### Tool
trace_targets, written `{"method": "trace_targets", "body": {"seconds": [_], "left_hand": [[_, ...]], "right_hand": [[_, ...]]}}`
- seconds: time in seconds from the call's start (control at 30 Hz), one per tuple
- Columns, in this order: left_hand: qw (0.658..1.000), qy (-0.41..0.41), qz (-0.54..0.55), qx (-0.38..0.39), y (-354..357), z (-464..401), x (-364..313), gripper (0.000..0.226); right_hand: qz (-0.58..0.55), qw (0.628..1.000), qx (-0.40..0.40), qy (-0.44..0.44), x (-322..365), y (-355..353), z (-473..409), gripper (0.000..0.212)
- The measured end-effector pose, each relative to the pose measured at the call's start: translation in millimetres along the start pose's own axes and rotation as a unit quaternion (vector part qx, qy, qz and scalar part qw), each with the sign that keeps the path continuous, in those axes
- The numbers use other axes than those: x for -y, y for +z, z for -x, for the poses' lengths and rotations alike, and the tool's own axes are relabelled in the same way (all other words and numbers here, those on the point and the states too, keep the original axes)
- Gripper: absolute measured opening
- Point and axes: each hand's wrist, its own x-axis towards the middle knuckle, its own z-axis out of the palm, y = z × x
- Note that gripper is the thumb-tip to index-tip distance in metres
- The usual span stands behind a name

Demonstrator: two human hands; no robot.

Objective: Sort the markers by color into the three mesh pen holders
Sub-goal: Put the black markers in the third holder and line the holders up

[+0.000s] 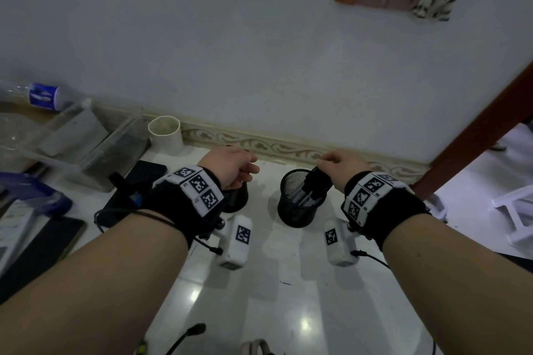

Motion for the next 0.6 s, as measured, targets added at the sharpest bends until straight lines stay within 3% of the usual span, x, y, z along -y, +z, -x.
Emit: {"method": "trace_targets", "body": {"seconds": [0.3, 0.4, 0.6], "left_hand": [[0.999, -0.004, 0.042, -0.021, -11, 7, -3, 0.019], [0.998, -0.003, 0.058, -0.02, -18, 9, -3, 0.018], [0.998, 0.017, 0.052, -0.034, -30, 7, 2, 0.017]], "right_hand": [[-0.126, 0.99, -0.007, 0.069, -5, -7, 9, 0.03], [-0.186, 0.977, 0.022, 0.1, -13, -10, 23, 0.025], [-0.178, 0.971, 0.095, 0.126, -18, 1, 40, 0.017]]}}
